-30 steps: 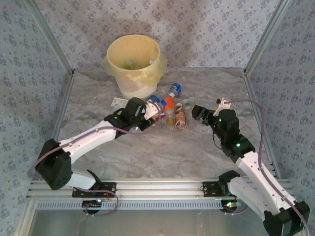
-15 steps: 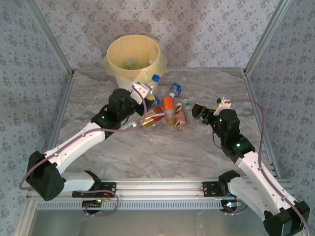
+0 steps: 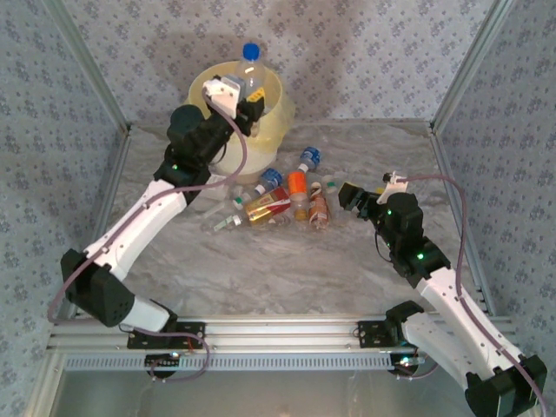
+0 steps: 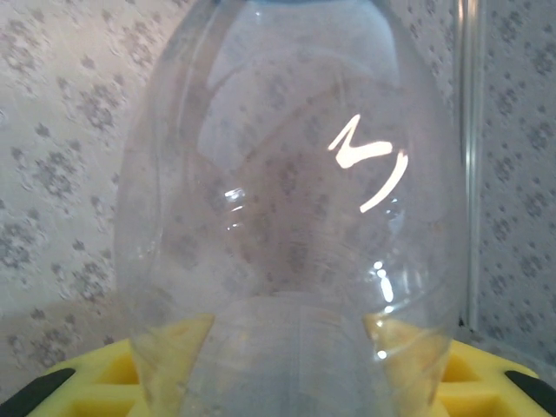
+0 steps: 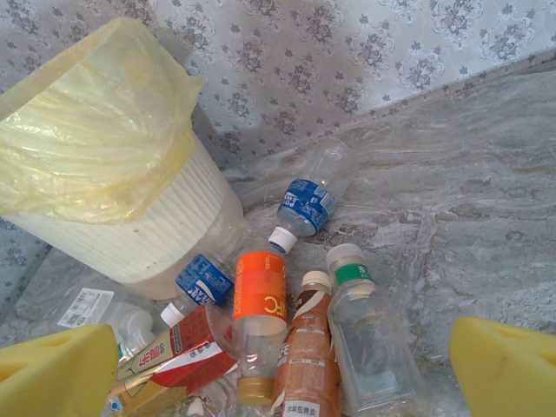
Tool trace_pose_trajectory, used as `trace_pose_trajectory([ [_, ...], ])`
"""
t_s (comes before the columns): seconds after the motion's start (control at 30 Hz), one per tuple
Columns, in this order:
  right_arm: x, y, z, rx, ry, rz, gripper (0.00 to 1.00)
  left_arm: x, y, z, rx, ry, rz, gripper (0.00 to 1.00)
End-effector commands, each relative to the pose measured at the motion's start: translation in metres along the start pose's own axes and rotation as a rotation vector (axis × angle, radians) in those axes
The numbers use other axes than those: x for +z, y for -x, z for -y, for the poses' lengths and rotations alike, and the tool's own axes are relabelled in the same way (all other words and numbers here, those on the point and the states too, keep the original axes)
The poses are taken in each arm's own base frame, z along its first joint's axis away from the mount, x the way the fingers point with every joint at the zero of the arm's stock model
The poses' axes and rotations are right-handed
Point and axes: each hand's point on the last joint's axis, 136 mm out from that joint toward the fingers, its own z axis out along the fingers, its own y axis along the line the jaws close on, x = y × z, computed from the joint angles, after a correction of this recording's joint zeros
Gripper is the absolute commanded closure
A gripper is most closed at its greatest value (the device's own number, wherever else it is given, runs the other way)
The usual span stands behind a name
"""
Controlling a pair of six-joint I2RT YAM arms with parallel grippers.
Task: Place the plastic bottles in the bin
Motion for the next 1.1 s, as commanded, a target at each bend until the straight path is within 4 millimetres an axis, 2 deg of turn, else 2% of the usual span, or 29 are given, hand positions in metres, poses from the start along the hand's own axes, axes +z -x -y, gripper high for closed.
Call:
trace_pose_trajectory([
  [0.0,-0.003,0.008,-0.001,0.004,0.002,0.026,0.00,0.014,0.036,-0.028,-0.009,0.082,0.119,0.56],
  [0.07,-0.003,0.008,-0.001,0.004,0.003,0.026,0.00,0.026,0.035,-0.042,-0.018,0.100,0.120,0.55],
  [0.2,-0.003,0.010,-0.002,0.007,0.006,0.032,0.00,0.051,0.020,-0.063,-0.037,0.144,0.112,0.55],
  [0.3,-0.004,0.010,-0.003,0.010,0.005,0.023,0.00,0.063,0.016,-0.076,0.001,0.205,0.117,0.55],
  [0.37,-0.005,0.009,-0.002,0.011,0.002,0.016,0.00,0.066,0.009,-0.084,-0.035,0.232,0.097,0.55],
  [0.57,-0.008,0.011,-0.001,0.013,-0.006,0.023,0.00,0.073,-0.045,-0.079,-0.163,0.206,0.008,0.53],
  [0.77,-0.008,0.010,-0.001,0.014,-0.007,0.016,0.00,0.066,-0.093,-0.085,-0.239,0.270,-0.076,0.52],
  [0.83,-0.008,0.009,-0.001,0.015,-0.008,0.012,0.00,0.063,-0.105,-0.085,-0.251,0.276,-0.105,0.48],
  [0.93,-0.008,0.008,0.000,0.019,-0.008,0.010,0.00,0.062,-0.120,-0.081,-0.259,0.263,-0.150,0.35],
  [1.07,-0.008,0.006,0.001,0.025,-0.013,0.004,0.00,0.058,-0.121,-0.081,-0.274,0.272,-0.168,0.20],
])
